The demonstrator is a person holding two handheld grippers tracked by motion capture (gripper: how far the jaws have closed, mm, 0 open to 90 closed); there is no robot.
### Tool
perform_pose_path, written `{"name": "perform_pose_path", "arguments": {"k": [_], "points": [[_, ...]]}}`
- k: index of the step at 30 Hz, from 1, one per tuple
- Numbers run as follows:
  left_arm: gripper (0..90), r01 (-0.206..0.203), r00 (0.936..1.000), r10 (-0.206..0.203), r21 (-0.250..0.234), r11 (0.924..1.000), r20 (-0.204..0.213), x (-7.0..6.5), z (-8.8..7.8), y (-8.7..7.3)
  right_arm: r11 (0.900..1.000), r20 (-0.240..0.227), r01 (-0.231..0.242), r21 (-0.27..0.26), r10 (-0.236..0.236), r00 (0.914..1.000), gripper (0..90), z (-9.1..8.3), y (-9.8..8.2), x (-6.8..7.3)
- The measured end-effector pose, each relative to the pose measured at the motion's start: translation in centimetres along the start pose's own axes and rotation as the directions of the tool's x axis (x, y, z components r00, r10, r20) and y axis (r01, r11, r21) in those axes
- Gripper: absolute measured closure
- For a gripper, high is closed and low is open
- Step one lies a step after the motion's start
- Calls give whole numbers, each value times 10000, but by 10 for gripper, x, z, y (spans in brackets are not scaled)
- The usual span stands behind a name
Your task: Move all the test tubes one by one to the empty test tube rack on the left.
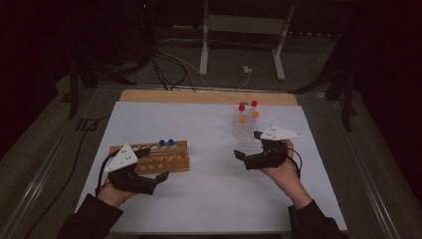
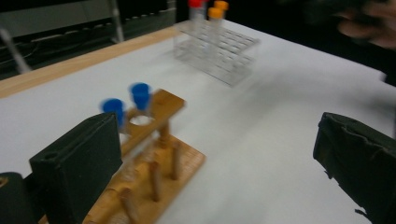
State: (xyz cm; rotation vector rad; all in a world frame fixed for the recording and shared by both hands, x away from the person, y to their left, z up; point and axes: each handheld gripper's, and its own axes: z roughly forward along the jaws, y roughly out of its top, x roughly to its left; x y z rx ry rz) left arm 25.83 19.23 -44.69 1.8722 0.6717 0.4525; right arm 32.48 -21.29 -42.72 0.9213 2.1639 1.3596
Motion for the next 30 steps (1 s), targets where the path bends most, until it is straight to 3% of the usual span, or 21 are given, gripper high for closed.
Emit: {"name": "perform_pose_path", "arguments": {"k": [4, 7, 13, 19, 20, 30], "points": [[15, -92, 9995, 87, 151, 9998, 302, -7, 0, -11, 9996, 368, -157, 232, 149, 9992, 59, 11, -1, -16], [15, 9, 9994, -11, 85, 10000, 346, -8, -1, -20, 9989, 598, -328, 350, 306, 9977, 190, 19, -2, -29], [15, -16, 9994, 14, 60, 10000, 348, -10, -2, -27, 9956, 857, -589, 733, 526, 9949, 272, 36, -3, -48], [15, 12, 9991, -19, 158, 9999, 430, -9, 0, -29, 9924, 985, -268, 1201, 149, 9950, 455, 52, -2, -60], [15, -1, 9988, -9, 201, 9998, 485, -9, 0, -29, 9920, 1033, -232, 1241, 103, 9946, 518, 54, -2, -62], [15, -74, 9978, 52, 345, 9994, 654, -10, 2, -30, 9797, 1103, -566, 1926, 357, 9933, 659, 72, 2, -74]]}}
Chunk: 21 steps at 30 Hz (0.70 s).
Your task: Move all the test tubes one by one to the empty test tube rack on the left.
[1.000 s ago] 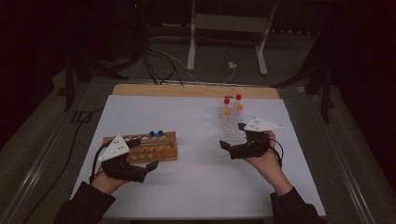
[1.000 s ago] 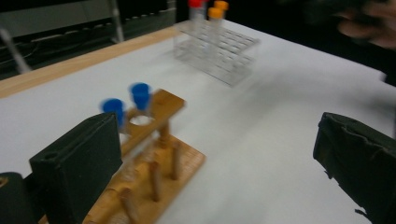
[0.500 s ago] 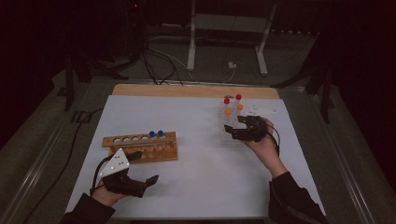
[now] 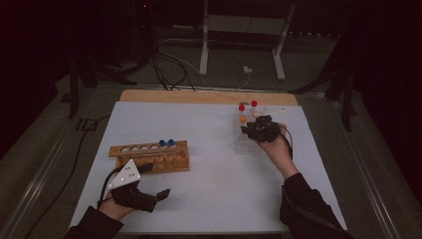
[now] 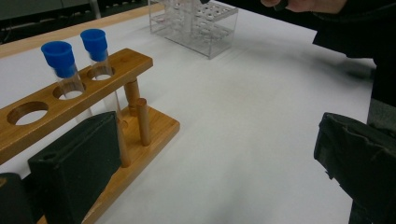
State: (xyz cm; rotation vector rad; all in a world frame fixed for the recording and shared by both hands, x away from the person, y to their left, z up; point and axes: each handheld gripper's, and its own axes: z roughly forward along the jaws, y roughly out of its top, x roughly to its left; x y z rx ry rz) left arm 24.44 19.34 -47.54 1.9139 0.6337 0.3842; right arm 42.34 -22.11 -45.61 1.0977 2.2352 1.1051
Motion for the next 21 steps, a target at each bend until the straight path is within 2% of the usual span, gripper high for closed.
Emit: {"name": "perform_pose_path", "arguments": {"k": [6, 15, 21], "points": [[15, -11, 10000, 11, -17, 10000, -56, 1, 0, 0, 9987, 179, -34, 505, 25, 9998, 700, 9, 4, 0], [15, 17, 9999, -17, -37, 10000, -151, 3, -1, 0, 9982, 190, -125, 592, 114, 9998, 731, 16, 9, 0], [15, 38, 9999, -38, -18, 10000, -124, 3, -1, -1, 9976, 361, 7, 693, -32, 9993, 745, 19, 10, 3]]}}
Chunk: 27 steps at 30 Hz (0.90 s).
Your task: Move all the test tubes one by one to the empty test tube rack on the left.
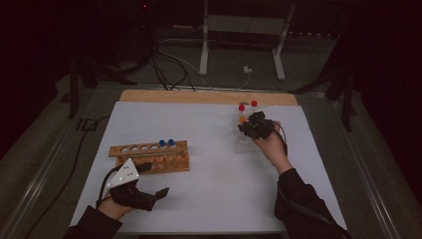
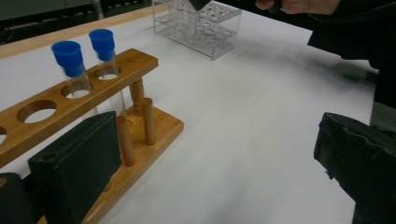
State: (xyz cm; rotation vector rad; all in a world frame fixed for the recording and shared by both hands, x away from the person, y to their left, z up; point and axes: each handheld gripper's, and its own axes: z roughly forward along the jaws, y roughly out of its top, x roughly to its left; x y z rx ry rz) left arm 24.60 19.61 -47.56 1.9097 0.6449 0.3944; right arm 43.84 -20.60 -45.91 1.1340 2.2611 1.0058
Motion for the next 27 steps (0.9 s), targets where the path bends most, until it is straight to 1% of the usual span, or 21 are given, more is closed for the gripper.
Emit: {"name": "perform_pose_path", "arguments": {"k": [5, 7, 8, 10, 18, 21, 27], "points": [[15, 51, 10000, -51, 29, 10000, 57, 0, 1, 0, 10000, 5, 36, 46, -36, 10000, 750, -2, 1, 0], [15, 89, 9999, -89, 14, 10000, 119, 1, 1, -1, 9999, 26, -8, -112, 8, 10000, 750, -6, 2, 0], [15, 105, 9999, -105, 9, 9999, 82, 1, 1, -1, 9998, 37, 15, -195, -14, 10000, 751, -8, 3, 0], [15, 108, 9998, -108, 29, 9999, 141, 2, 1, -1, 9994, 66, 73, -351, -70, 10000, 751, -13, 6, 1], [15, 80, 9998, -81, 45, 10000, 176, 1, 1, 1, 9967, 132, 199, -786, -189, 9997, 751, -32, 13, 3], [15, 81, 9998, -81, 30, 10000, 204, 1, 1, 1, 9945, 220, 318, -993, -297, 9993, 751, -41, 16, 4], [15, 78, 9996, -80, 90, 9999, 283, 0, 2, 3, 9906, 308, 598, -1233, -564, 9979, 751, -57, 23, 9]]}}
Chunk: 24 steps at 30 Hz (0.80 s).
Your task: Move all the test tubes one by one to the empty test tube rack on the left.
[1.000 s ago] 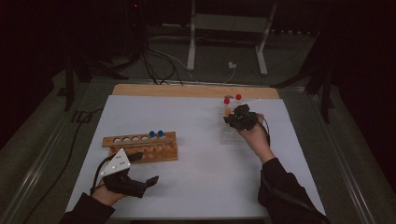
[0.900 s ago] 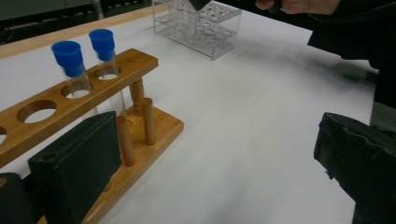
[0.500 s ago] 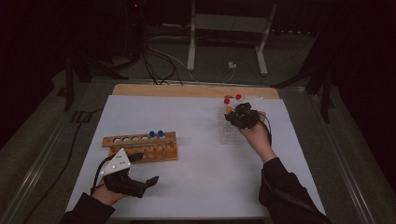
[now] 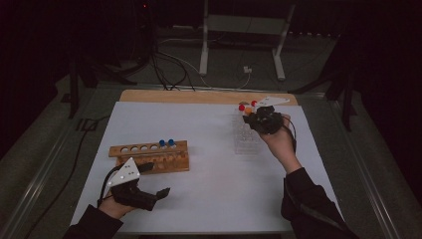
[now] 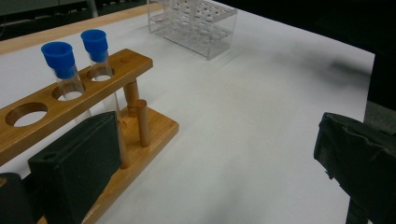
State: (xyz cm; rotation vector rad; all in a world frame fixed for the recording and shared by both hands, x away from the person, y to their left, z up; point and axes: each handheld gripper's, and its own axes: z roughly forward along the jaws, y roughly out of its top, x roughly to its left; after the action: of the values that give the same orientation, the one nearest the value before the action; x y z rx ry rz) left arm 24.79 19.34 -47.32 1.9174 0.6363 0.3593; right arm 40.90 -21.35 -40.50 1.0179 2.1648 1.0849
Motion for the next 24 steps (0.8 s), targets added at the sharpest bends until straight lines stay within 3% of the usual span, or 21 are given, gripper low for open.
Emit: {"name": "perform_pose_path", "arguments": {"k": [9, 24], "points": [[15, 23, 10000, -23, 32, 10000, 50, -1, 1, 1, 9999, -453, 98, -135, -104, 9989, 751, -14, -2, 11], [16, -50, 9997, 46, 148, 9999, 219, -2, 6, 8, 9982, -1424, 596, 12, -588, 9881, 751, -26, -25, 39]]}}
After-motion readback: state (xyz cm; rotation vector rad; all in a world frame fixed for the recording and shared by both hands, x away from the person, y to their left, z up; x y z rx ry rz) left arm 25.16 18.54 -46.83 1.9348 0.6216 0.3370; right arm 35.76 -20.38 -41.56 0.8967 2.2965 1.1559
